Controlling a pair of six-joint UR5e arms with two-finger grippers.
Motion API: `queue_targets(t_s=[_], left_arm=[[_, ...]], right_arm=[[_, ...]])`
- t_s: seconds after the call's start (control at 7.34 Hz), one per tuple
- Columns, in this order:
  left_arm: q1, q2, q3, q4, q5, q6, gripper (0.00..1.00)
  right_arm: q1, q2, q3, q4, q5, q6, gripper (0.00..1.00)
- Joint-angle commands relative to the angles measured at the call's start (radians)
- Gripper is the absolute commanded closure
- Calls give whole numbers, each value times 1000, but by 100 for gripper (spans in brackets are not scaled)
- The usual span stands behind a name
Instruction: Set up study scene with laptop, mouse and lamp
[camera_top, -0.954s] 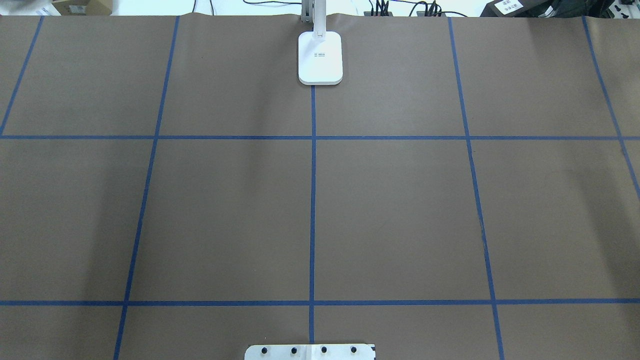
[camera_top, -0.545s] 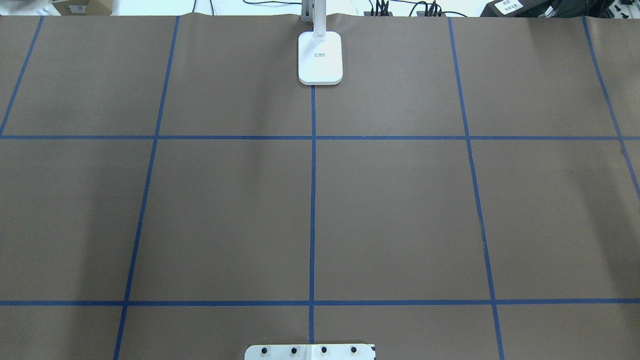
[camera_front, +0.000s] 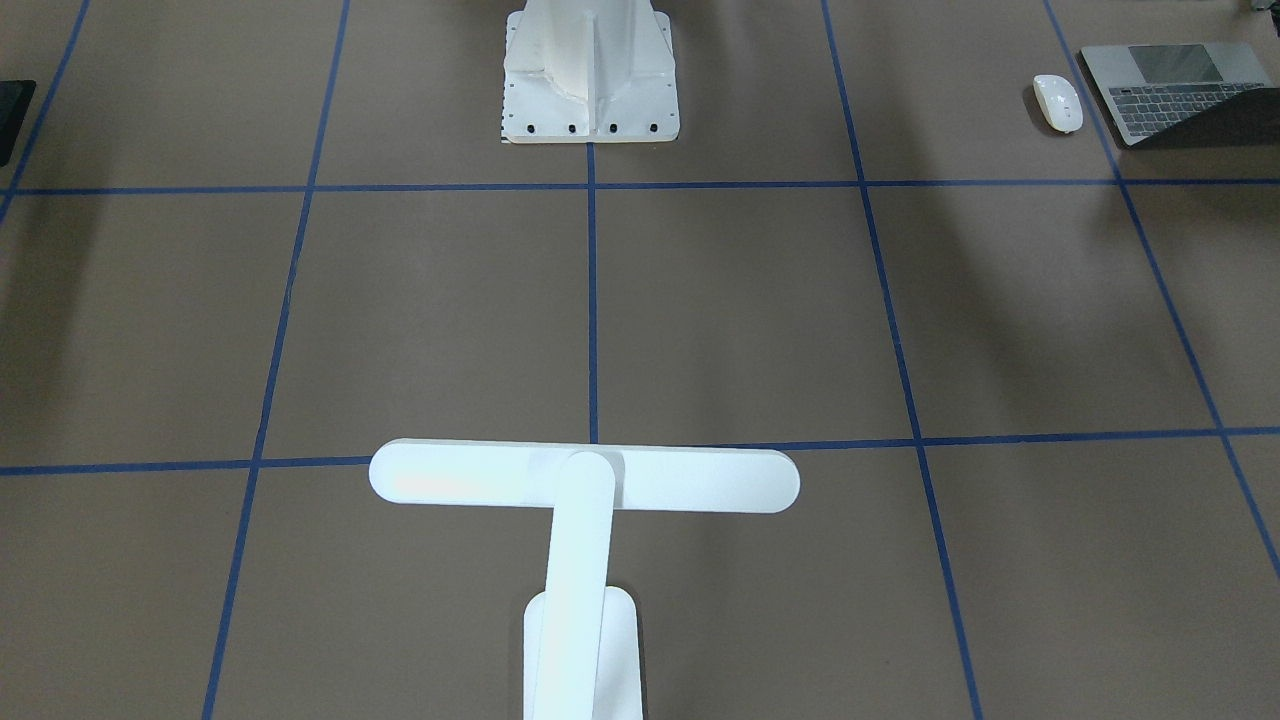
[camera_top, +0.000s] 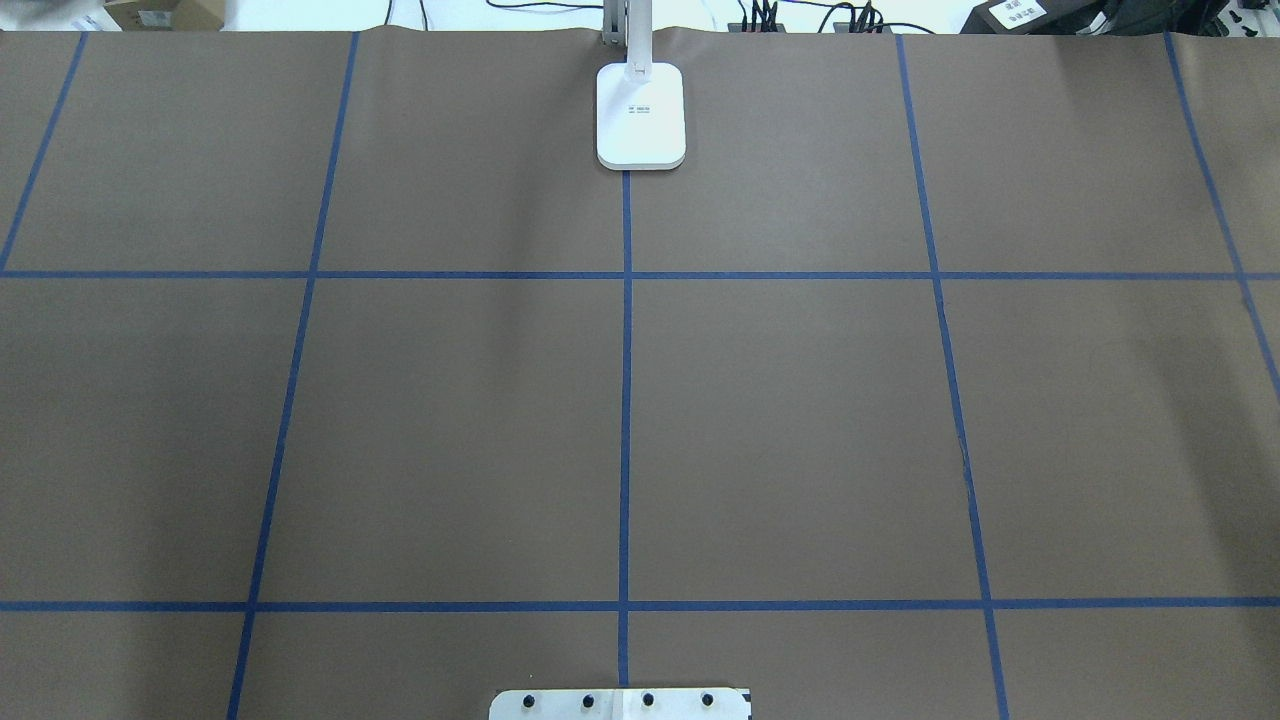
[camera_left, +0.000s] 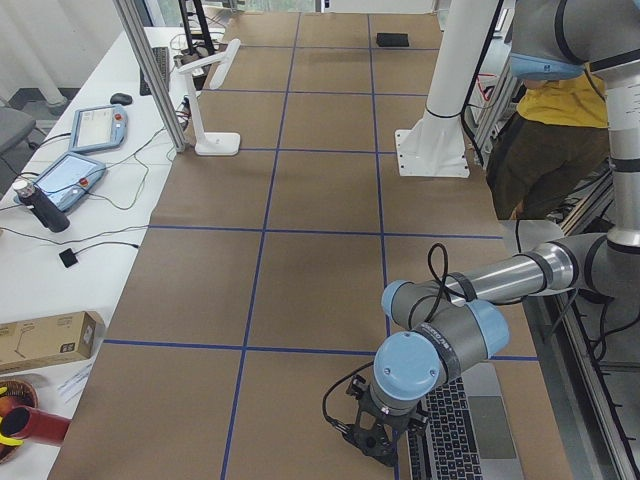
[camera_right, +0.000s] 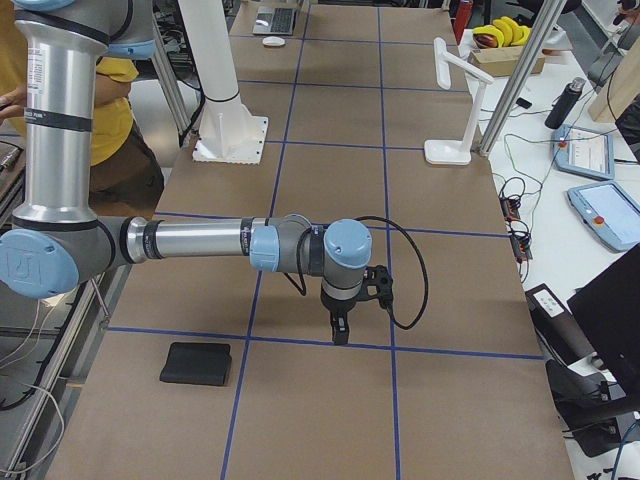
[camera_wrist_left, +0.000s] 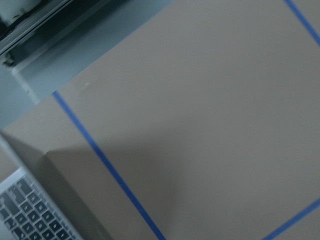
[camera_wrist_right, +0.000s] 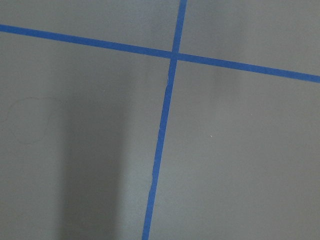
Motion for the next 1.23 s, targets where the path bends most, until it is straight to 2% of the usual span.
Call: queue_targets(t_s=[0.0, 0.27, 0.54, 0.68, 0.82, 0.95, 1.09], left_arm=[[-12, 15, 20, 3, -39, -234, 4], [-12, 16, 86, 3, -99, -244, 13], [-14, 33, 100, -3, -119, -238, 24], [-14, 47, 99, -9, -121, -233, 45], [-14, 52, 93, -13, -119, -230, 81], [-12, 50, 93, -11, -118, -229, 100], [-11, 49, 79, -11, -113, -224, 100]], right_arm=[[0, 0, 0, 0, 0, 0, 0], [0, 2, 2, 0, 0, 0, 0], [0, 2, 2, 0, 0, 0, 0], [0, 2, 2, 2, 0, 0, 0], [0, 2, 0, 0, 0, 0, 0], [0, 2, 0, 0, 0, 0, 0], [0, 2, 0, 0, 1, 1, 0]])
